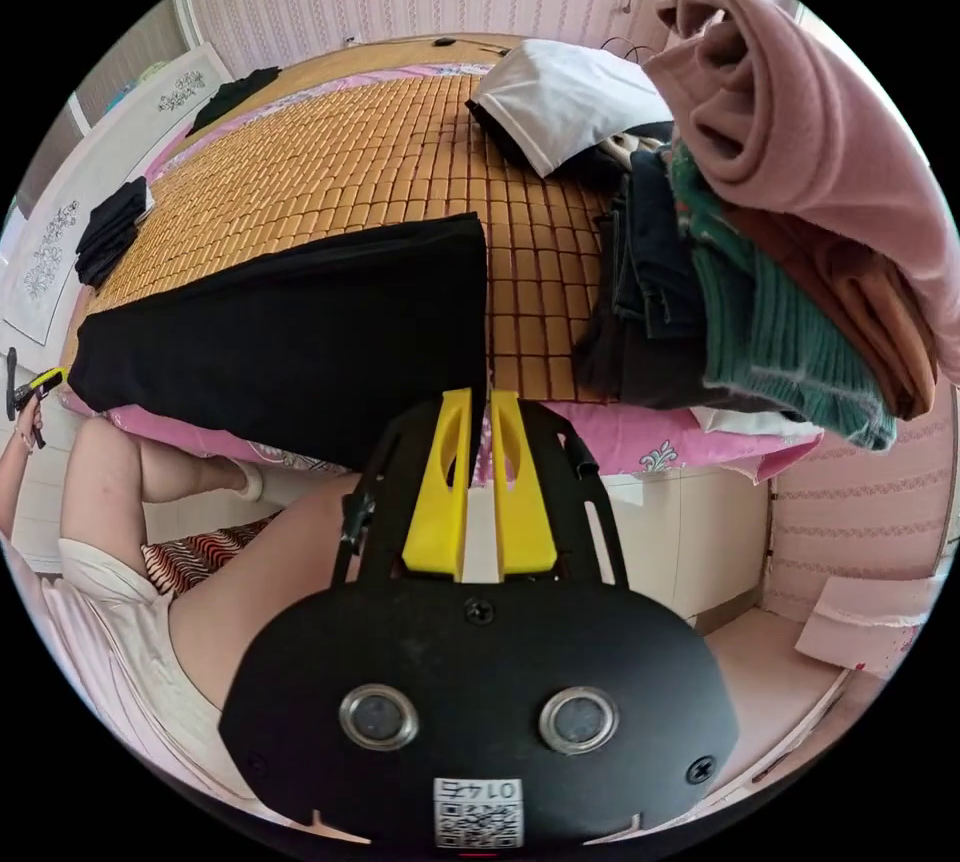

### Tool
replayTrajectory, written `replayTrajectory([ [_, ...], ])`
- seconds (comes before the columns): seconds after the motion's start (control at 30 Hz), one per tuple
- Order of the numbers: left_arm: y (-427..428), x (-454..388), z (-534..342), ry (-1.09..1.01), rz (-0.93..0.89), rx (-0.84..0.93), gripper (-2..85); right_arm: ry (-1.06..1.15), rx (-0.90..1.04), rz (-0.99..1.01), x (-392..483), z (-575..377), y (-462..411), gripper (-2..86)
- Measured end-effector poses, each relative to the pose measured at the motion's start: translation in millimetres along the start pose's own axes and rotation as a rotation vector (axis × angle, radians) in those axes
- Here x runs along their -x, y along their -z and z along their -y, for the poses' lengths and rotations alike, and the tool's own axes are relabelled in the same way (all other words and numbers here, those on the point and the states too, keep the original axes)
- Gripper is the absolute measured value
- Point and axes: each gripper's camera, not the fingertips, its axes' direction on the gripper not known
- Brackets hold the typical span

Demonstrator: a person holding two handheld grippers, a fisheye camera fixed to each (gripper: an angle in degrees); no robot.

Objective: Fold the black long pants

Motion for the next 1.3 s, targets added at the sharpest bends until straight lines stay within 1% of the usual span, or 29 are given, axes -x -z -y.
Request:
replayTrajectory([
  [0.07,27,-42,19,-0.218,0.012,-0.098,-0.4,0.029,-0.052,0.025,1,7,5,4.0],
  [0.1,32,-54,25,-0.272,0.017,-0.121,-0.3,0.054,-0.076,0.038,1,14,5,4.5],
  [0.13,39,-79,37,-0.347,0.015,-0.164,0.0,0.08,-0.101,0.048,2,21,2,6.9],
  [0.2,45,-117,58,-0.411,-0.052,-0.23,1.0,0.091,-0.111,0.041,0,32,-8,10.1],
  [0.27,48,-174,87,-0.491,-0.214,-0.303,2.9,0.106,-0.071,0.041,-3,41,-21,10.9],
  [0.3,47,-190,94,-0.52,-0.247,-0.313,3.4,0.113,-0.066,0.06,-6,45,-27,10.0],
  [0.37,41,-258,118,-0.662,-0.331,-0.335,5.2,0.097,-0.066,0.078,-13,47,-33,7.0],
  [0.4,39,-275,123,-0.696,-0.343,-0.34,5.4,0.084,-0.073,0.092,-17,47,-35,4.5],
  [0.43,35,-308,132,-0.771,-0.362,-0.349,5.8,0.073,-0.083,0.109,-21,45,-34,2.2],
  [0.47,30,-340,139,-0.866,-0.362,-0.354,6.4,0.074,-0.089,0.114,-23,43,-34,1.1],
  [0.57,19,-406,158,-1.002,-0.313,-0.354,7.6,0.106,-0.119,0.113,-24,28,-23,-0.4],
  [0.67,8,-448,174,-1.051,-0.36,-0.313,9.5,0.158,-0.158,0.09,-19,7,-3,-0.6],
  [0.73,3,-466,180,-1.064,-0.351,-0.3,10.3,0.189,-0.222,0.066,-14,-9,14,-0.1],
  [0.8,-3,-479,184,-1.068,-0.346,-0.283,10.5,0.189,-0.24,0.023,-12,-13,17,1.1],
  [0.87,-11,-491,188,-1.058,-0.343,-0.232,10.4,0.184,-0.236,-0.04,-11,-13,9,7.6],
  [0.9,-11,-493,188,-1.053,-0.343,-0.223,10.4,0.186,-0.203,-0.061,-12,-10,1,11.3],
  [0.93,-10,-495,188,-1.035,-0.345,-0.222,10.1,0.195,-0.153,-0.041,-13,-7,-7,12.7],
  [1.0,-4,-495,185,-1.016,-0.366,-0.256,9.7,0.188,-0.111,0.042,-20,-3,-13,11.7],
  [1.03,-2,-494,183,-1.008,-0.371,-0.271,9.4,0.179,-0.103,0.114,-25,-2,-14,7.6],
  [1.07,-2,-494,182,-1.007,-0.371,-0.275,9.4,0.173,-0.098,0.146,-28,-3,-14,5.6],
  [1.13,-4,-493,181,-1.005,-0.372,-0.265,9.3,0.149,-0.127,0.139,-33,-10,-3,0.9],
  [1.3,-11,-495,182,-0.999,-0.375,-0.259,9.5,0.21,-0.192,0.129,-27,-38,34,-0.6],
])
